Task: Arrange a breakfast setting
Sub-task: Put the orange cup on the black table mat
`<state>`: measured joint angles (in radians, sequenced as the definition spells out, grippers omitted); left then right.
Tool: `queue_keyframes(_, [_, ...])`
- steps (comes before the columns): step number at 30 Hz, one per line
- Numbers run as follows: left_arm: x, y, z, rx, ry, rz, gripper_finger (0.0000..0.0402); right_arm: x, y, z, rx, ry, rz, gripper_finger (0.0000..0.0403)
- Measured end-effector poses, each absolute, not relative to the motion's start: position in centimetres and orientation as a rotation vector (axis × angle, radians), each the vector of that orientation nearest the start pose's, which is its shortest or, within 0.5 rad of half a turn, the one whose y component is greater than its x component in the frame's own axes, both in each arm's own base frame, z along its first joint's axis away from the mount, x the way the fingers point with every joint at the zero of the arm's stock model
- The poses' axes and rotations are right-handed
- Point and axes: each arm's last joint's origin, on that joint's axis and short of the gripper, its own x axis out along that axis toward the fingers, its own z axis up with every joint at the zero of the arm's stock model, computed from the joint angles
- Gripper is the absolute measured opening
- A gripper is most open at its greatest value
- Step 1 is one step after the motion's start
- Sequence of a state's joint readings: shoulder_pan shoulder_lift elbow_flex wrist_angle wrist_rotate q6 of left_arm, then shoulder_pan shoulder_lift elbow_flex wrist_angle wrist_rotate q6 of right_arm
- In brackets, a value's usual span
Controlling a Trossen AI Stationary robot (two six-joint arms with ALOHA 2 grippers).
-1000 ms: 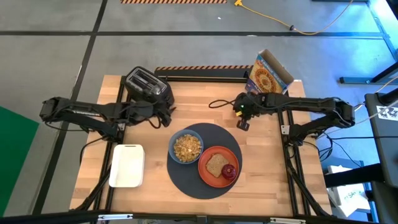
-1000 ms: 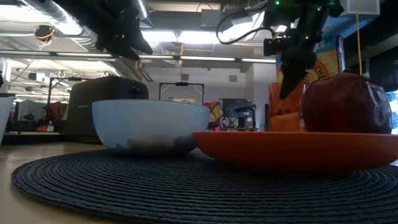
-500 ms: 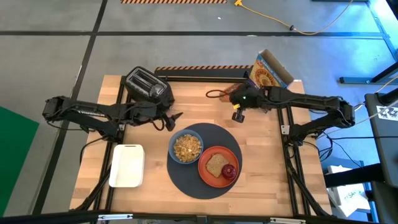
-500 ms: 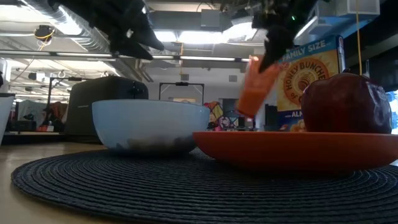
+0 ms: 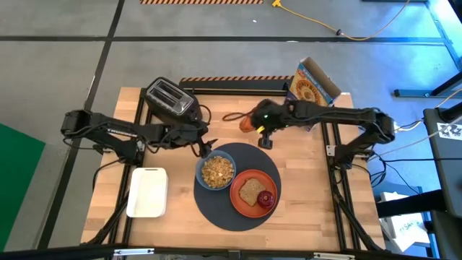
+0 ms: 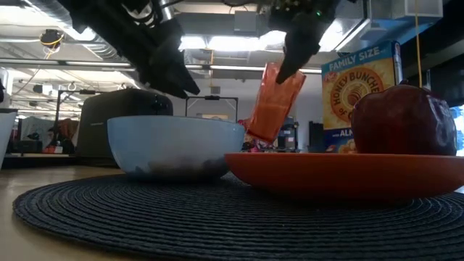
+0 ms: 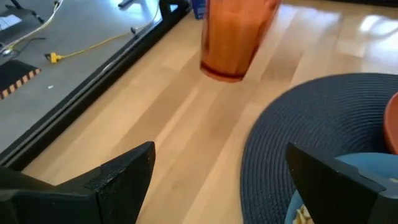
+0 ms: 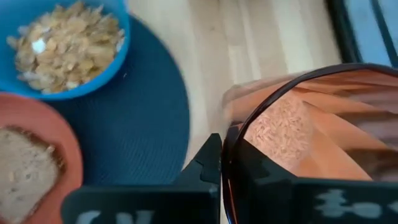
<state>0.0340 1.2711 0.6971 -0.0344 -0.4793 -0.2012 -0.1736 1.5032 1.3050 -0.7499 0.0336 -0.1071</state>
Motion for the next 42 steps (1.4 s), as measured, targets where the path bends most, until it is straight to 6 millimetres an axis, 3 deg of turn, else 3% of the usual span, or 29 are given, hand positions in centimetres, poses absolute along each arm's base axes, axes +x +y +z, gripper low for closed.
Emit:
queue_keyframes(9, [25.6, 2.6, 22.1, -0.067, 0.539, 0.572, 0.0357, 34.0, -1.0, 30.8, -0.052, 1.101, 0.025, 0.0001])
queue_keyframes(16, [25.6, 2.0, 22.1, -0.061, 0.539, 0.549, 0.0357, 35.2, 0.8, 28.8, -0.052, 1.232, 0.064, 0.0001])
queue_keyframes(23, [25.6, 1.9, 22.1, -0.061, 0.540, 0.547, 0.0357, 36.2, 0.9, 26.8, -0.027, 1.290, 0.089, 0.0001])
queue_keyframes(38, [25.6, 1.9, 22.1, -0.060, 0.542, 0.547, 0.0357, 36.1, 1.1, 26.6, 0.017, 1.309, 0.162, 0.0011])
queue_keyframes(42, [25.6, 1.9, 22.1, -0.060, 0.542, 0.547, 0.0357, 36.2, 1.1, 26.6, 0.001, 1.300, 0.179, 0.0030])
